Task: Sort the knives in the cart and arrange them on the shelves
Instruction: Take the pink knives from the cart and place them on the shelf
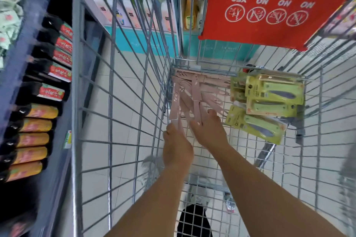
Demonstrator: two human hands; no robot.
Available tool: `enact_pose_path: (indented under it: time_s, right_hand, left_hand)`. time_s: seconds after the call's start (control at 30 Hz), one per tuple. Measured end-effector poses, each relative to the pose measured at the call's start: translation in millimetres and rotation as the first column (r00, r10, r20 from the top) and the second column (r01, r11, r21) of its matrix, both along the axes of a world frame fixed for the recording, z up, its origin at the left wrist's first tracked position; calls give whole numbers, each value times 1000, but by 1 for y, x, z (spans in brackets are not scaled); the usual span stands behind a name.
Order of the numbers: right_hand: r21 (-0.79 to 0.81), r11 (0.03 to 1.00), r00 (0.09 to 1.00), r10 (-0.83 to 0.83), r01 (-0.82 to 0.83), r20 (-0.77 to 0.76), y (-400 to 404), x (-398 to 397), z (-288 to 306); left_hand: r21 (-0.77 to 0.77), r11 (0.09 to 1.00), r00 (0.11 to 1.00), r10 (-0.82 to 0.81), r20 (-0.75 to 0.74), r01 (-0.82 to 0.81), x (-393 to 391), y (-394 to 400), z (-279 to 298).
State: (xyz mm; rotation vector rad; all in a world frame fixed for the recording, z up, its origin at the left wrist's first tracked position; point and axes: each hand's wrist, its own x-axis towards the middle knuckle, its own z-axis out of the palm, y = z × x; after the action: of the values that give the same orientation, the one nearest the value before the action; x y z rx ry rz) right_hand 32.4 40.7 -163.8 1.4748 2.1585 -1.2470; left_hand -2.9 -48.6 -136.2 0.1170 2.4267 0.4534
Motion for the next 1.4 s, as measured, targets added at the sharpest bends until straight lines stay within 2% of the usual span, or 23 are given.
enact_pose_path:
  time_s: [0.1, 0.2, 0.47, 0.67, 0.8, 1.03, 1.23, 1.4]
  right_hand:
    - [97, 993, 993, 52, -63, 109, -3, -10, -4]
    - [129, 990, 993, 49, -63, 108, -1, -17, -4]
    - [-13, 1000, 995, 4, -3, 104, -5, 12, 27]
    - [-21, 997, 996, -81, 81, -36, -14, 45, 90]
    - [145, 987, 976, -40, 73, -215, -18, 62, 144]
    - [293, 940, 876, -11, 174, -483, -33, 46, 255]
    - [351, 920, 784, 84, 177, -615, -75, -4, 338]
    - [373, 924, 719, 203, 84, -664, -144, -63, 394]
  left_hand:
    - [-18, 1000, 1000, 7, 6, -7, -1, -2, -3]
    - [-16, 1000, 1000, 7, -19, -7, -4, -3, -5]
    - [-9, 1000, 1000, -10, -16, 10, 0, -3, 18]
    - [137, 990, 998, 29, -56, -21, 22, 2, 74]
    - [299, 954, 994, 57, -91, -27, 38, 4, 126]
    - [534, 845, 971, 126, -205, 3, 37, -16, 228]
    - [671, 738, 885, 265, -383, 70, -13, -61, 315]
    - [730, 674, 797, 377, -473, 114, -68, -139, 364]
